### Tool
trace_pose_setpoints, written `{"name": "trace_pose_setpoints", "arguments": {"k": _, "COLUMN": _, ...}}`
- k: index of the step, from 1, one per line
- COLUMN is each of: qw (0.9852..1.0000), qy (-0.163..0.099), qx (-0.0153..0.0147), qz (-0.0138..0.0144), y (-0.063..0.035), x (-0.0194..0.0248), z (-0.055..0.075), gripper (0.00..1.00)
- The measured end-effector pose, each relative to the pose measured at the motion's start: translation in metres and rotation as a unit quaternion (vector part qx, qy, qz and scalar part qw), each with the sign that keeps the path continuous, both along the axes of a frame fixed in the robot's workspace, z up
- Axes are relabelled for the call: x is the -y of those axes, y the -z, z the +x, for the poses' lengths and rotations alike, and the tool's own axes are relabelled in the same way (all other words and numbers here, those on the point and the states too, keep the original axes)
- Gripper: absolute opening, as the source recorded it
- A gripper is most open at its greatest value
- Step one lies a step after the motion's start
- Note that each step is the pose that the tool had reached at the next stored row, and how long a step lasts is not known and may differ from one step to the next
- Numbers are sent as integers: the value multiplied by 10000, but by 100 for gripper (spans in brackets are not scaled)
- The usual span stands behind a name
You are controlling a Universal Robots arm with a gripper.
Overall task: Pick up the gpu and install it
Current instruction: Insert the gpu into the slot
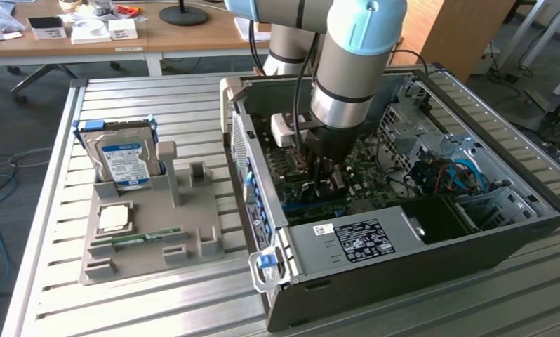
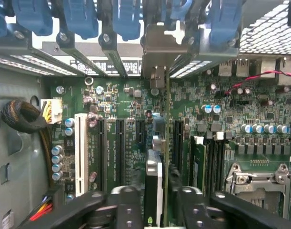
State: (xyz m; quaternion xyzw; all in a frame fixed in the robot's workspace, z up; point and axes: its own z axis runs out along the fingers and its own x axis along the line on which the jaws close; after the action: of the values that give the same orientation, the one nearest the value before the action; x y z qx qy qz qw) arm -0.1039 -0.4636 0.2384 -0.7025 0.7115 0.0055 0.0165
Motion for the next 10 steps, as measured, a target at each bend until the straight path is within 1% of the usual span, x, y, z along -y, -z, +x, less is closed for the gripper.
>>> {"name": "trace_pose_setpoints", "arguments": {"k": 1, "qw": 10000, "qy": -1, "qx": 0, "qz": 0, "y": 0, "x": 0, "z": 1, "gripper": 40}}
{"name": "trace_pose_setpoints", "arguments": {"k": 3, "qw": 10000, "qy": -2, "qx": 0, "qz": 0, "y": 0, "x": 0, "z": 1, "gripper": 40}}
{"name": "trace_pose_setpoints", "arguments": {"k": 4, "qw": 10000, "qy": -2, "qx": 0, "qz": 0, "y": 0, "x": 0, "z": 1, "gripper": 46}}
{"name": "trace_pose_setpoints", "arguments": {"k": 7, "qw": 10000, "qy": -2, "qx": -1, "qz": -1, "y": -6, "x": 0, "z": 2, "gripper": 46}}
{"name": "trace_pose_setpoints", "arguments": {"k": 10, "qw": 10000, "qy": -3, "qx": 0, "qz": -1, "y": -51, "x": -2, "z": 2, "gripper": 46}}
